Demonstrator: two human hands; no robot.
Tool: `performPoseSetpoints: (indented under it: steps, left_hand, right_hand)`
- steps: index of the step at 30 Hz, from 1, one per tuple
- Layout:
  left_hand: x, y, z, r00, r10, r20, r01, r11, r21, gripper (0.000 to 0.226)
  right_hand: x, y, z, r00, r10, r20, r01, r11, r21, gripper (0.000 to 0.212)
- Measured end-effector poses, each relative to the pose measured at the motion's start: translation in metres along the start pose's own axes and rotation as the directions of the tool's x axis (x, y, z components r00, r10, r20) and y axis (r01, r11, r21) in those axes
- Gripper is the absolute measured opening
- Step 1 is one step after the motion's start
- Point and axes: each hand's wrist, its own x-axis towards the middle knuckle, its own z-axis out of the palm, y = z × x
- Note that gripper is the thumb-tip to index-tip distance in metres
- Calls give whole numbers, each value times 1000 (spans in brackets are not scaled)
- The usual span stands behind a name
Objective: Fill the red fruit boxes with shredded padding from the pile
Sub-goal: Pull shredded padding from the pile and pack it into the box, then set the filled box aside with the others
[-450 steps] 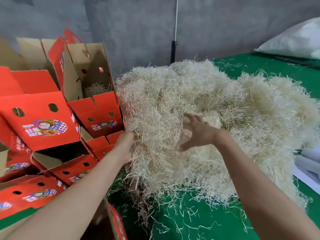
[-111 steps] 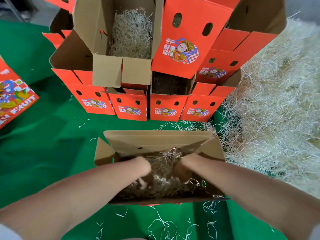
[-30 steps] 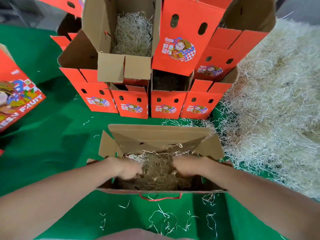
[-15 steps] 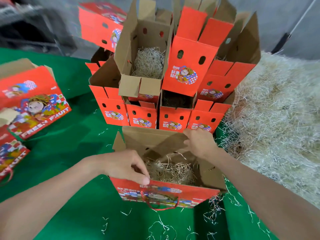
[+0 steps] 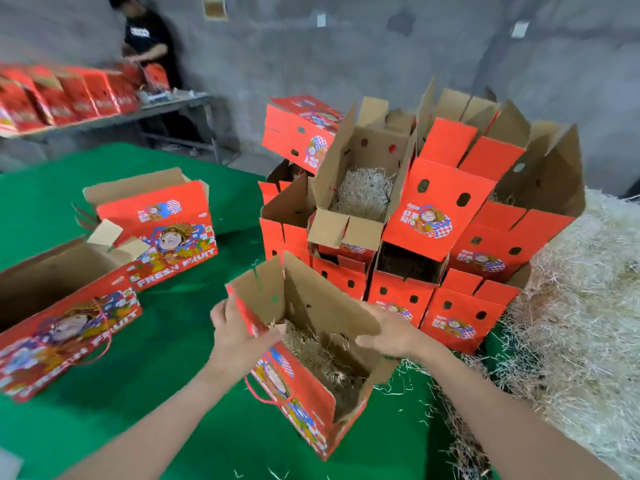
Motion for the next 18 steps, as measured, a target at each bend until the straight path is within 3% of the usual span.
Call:
performPoseSetpoints:
  steps: [2, 4, 7, 9, 12, 14, 16, 18]
  left_hand:
    - [-15, -1, 18, 971, -204, 127, 220, 966, -132, 53]
    - [-23, 3, 27, 902, -354, 247, 407, 888, -214, 53]
    - [-23, 6, 35, 848, -411, 334, 512, 798, -317, 98]
    - [-22, 11, 37, 840, -414, 351, 514, 814, -270, 103]
    - [-16, 11, 25, 899, -384, 210, 422, 889, -179, 52]
    - [-9, 5, 9, 928, -361, 95, 372, 913, -167, 36]
    - [0, 0, -7, 954, -301, 8, 298, 939, -171, 49]
    - [6, -3, -19, 969, -247, 1, 235, 923, -305, 77]
  right_hand:
    - [-5, 10, -6, 997, 63, 37, -65, 996, 62, 69]
    - [-9, 21, -9, 975, 154, 160, -171, 980, 98, 64]
    - [-12, 21, 0, 938, 229, 259, -278, 946, 169, 53]
    - [-5, 9, 9, 978, 171, 120, -193, 959, 206, 42]
    - [9, -18, 12, 994, 110, -9, -106, 974, 201, 38]
    - [17, -36, 15, 996, 90, -13, -84, 964, 251, 42]
    - [25, -56, 19, 995, 102, -5, -93, 917, 387, 43]
    - [37, -79, 26, 991, 131, -9, -107, 847, 520, 44]
